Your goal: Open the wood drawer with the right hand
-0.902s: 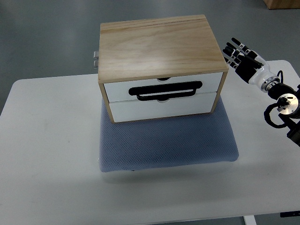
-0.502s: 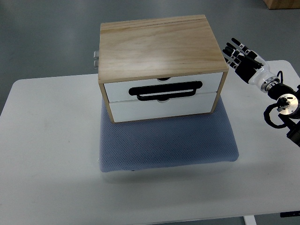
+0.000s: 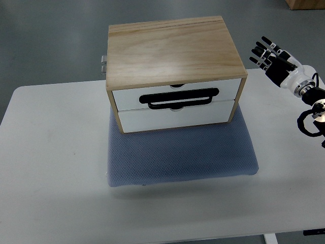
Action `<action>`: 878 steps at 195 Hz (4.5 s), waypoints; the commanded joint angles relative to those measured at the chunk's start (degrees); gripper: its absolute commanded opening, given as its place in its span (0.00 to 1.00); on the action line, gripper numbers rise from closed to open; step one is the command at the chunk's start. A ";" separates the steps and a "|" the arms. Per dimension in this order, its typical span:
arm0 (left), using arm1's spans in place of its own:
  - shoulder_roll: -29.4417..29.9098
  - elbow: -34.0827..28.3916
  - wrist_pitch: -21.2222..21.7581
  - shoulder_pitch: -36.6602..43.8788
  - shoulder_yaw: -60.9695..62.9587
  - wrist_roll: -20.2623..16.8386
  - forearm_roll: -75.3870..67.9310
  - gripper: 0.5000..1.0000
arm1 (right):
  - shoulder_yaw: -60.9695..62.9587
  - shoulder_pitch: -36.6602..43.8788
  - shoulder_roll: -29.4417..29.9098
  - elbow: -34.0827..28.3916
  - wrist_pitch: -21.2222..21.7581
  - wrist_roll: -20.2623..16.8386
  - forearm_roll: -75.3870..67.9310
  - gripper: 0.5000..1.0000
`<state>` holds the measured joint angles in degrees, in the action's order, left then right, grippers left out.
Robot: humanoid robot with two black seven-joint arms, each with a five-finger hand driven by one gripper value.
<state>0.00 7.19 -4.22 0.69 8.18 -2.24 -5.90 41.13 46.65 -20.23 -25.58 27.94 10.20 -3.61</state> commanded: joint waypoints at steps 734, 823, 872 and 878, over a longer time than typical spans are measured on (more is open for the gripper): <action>0.00 -0.16 0.01 0.01 0.08 -0.05 0.01 1.00 | -40.34 27.62 -19.06 -50.10 5.28 3.07 45.97 0.89; 0.00 -0.16 0.01 0.01 0.08 -0.05 0.01 1.00 | -41.92 28.06 -20.64 -54.40 5.54 2.99 45.88 0.89; 0.00 -0.16 0.01 0.01 0.08 -0.05 0.01 1.00 | -42.89 28.84 -21.78 -55.81 5.54 2.99 45.88 0.89; 0.00 -0.16 0.01 0.01 0.08 -0.05 0.01 1.00 | -43.24 28.93 -21.78 -56.07 5.54 3.07 45.88 0.89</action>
<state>0.00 7.03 -4.22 0.70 8.26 -2.26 -5.88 -1.23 75.04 -41.94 -81.11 33.52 13.18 42.26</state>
